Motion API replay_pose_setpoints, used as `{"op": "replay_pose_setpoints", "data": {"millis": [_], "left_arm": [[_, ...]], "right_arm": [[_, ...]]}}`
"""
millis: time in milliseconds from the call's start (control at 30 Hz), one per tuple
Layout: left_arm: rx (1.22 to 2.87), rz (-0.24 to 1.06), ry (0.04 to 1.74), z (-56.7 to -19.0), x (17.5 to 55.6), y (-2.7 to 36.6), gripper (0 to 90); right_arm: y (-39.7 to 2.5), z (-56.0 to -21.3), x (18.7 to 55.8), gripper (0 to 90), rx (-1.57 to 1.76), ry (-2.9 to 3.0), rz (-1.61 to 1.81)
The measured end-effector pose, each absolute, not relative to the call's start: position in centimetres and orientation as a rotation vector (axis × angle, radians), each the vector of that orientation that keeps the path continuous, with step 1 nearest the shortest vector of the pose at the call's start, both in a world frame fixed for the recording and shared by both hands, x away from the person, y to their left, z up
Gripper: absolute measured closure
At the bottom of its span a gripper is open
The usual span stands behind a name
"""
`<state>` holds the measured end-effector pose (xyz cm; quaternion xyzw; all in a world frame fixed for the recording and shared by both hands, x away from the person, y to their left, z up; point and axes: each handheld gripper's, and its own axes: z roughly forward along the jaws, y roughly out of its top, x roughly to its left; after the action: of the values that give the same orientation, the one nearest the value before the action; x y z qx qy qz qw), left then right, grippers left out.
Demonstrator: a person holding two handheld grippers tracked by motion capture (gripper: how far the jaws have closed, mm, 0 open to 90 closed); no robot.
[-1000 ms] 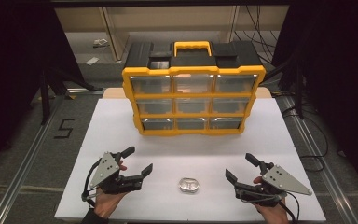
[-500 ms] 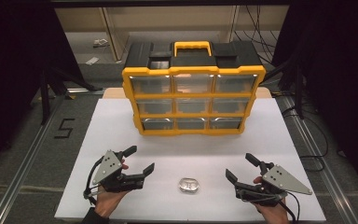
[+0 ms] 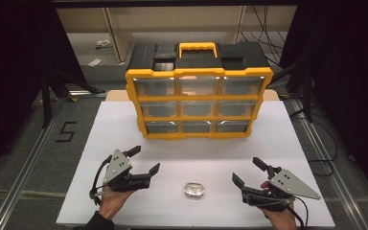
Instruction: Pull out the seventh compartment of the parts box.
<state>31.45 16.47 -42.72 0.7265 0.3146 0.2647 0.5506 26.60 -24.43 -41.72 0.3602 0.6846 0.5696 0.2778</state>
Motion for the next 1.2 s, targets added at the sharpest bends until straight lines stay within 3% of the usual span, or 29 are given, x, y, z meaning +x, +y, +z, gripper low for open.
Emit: {"op": "replay_pose_setpoints", "data": {"millis": [267, 1200], "left_arm": [[1.788, 0.758, 0.683, -42.5, 31.7, 15.5, 15.7], [2.001, 0.925, 0.516, -40.5, 34.5, 13.8, 16.1]], "right_arm": [[-24.4, -41.7, 26.6, 17.0, 0.968, 1.839, 1.527], [-24.4, -41.7, 26.6, 17.0, 0.961, 1.849, 1.539]]}}
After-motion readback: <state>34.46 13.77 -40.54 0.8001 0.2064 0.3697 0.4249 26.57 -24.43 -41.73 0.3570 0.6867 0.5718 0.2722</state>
